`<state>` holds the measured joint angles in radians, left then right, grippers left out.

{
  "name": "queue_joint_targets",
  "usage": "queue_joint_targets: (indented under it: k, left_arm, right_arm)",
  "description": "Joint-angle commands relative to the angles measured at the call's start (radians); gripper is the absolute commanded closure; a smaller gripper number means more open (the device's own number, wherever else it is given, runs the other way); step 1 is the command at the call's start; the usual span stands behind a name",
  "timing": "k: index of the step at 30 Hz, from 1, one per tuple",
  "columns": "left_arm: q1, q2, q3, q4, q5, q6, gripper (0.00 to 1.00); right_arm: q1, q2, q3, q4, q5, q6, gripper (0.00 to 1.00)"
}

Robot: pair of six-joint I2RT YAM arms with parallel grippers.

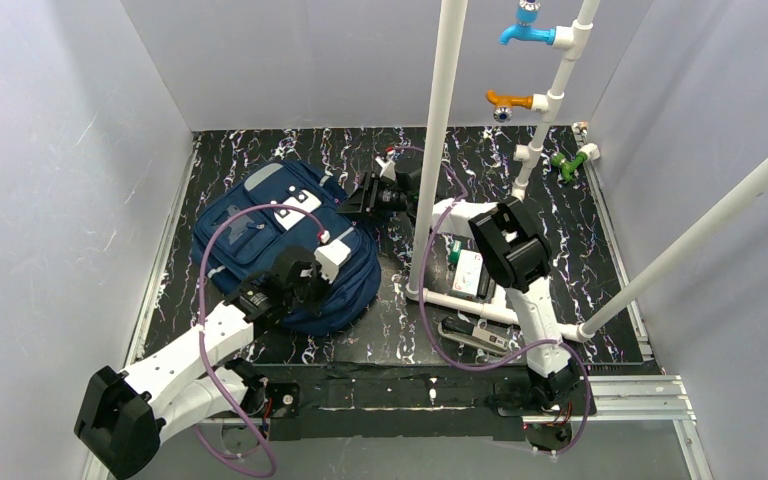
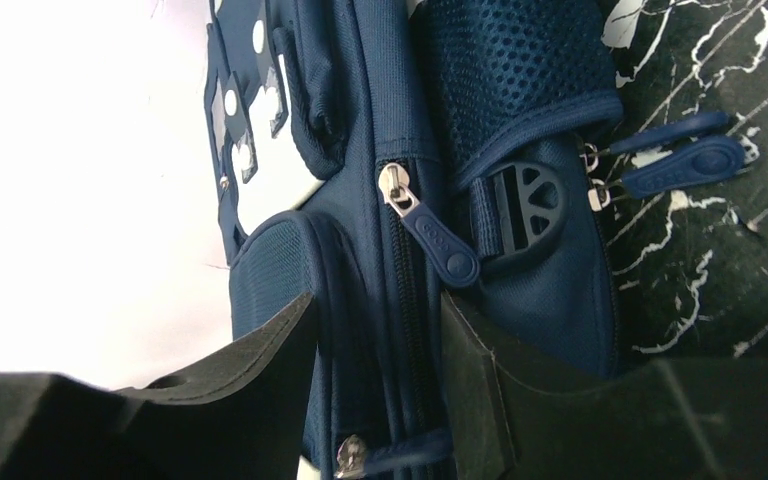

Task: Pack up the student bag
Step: Zip the student bag at the center of the board.

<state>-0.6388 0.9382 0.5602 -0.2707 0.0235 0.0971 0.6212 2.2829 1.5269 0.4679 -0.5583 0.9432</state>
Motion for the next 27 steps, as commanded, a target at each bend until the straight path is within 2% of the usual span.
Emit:
queue_joint_targets:
  k: [1, 3, 5, 7, 9, 12, 13, 14, 17, 19, 20, 22, 25, 27]
  left_arm:
    - [-0.008, 0.014, 0.037, -0.022, 0.043, 0.010, 1.00]
    - [-0.008, 0.020, 0.038, -0.022, 0.042, 0.011, 1.00]
    - [-0.009, 0.018, 0.039, -0.023, 0.045, 0.011, 1.00]
    - [-0.009, 0.011, 0.037, -0.024, 0.044, 0.009, 1.00]
    - [-0.009, -0.002, 0.033, -0.028, 0.040, 0.004, 1.00]
    - [-0.008, -0.015, 0.032, -0.039, 0.048, -0.005, 1.00]
    - [-0.008, -0.017, 0.032, -0.039, 0.052, -0.005, 1.00]
    - [-0.008, -0.018, 0.031, -0.039, 0.054, -0.007, 1.00]
    - [-0.009, -0.012, 0.033, -0.035, 0.056, -0.004, 1.00]
    - [-0.008, -0.001, 0.038, -0.035, 0.062, -0.002, 1.00]
    - [-0.008, 0.006, 0.040, -0.035, 0.066, -0.002, 1.00]
    - [-0.009, 0.014, 0.044, -0.036, 0.070, -0.001, 1.00]
    - [-0.008, 0.014, 0.044, -0.036, 0.069, -0.002, 1.00]
    - [-0.009, 0.013, 0.044, -0.036, 0.070, -0.006, 1.00]
  right_arm:
    - [-0.027, -0.114, -0.047, 0.054, -0.025, 0.012, 0.44]
    - [-0.033, -0.128, -0.056, 0.041, -0.048, -0.002, 0.37]
    - [-0.036, -0.140, -0.060, 0.011, -0.074, -0.065, 0.25]
    - [-0.044, -0.146, -0.057, -0.020, -0.125, -0.187, 0.16]
    - [-0.066, -0.152, -0.039, -0.057, -0.182, -0.310, 0.12]
    - [-0.092, -0.171, -0.008, -0.162, -0.250, -0.593, 0.11]
    - [-0.092, -0.175, 0.011, -0.248, -0.231, -0.781, 0.11]
    - [-0.090, -0.175, 0.030, -0.340, -0.202, -0.893, 0.11]
    - [-0.097, -0.153, 0.077, -0.495, -0.161, -1.097, 0.08]
    - [-0.099, -0.144, 0.108, -0.612, -0.247, -1.305, 0.02]
    - [-0.096, -0.149, 0.118, -0.641, -0.213, -1.352, 0.02]
    - [-0.096, -0.164, 0.100, -0.593, -0.170, -1.376, 0.02]
    - [-0.097, -0.160, 0.095, -0.586, -0.220, -1.465, 0.04]
    - [-0.095, -0.152, 0.105, -0.634, -0.306, -1.598, 0.11]
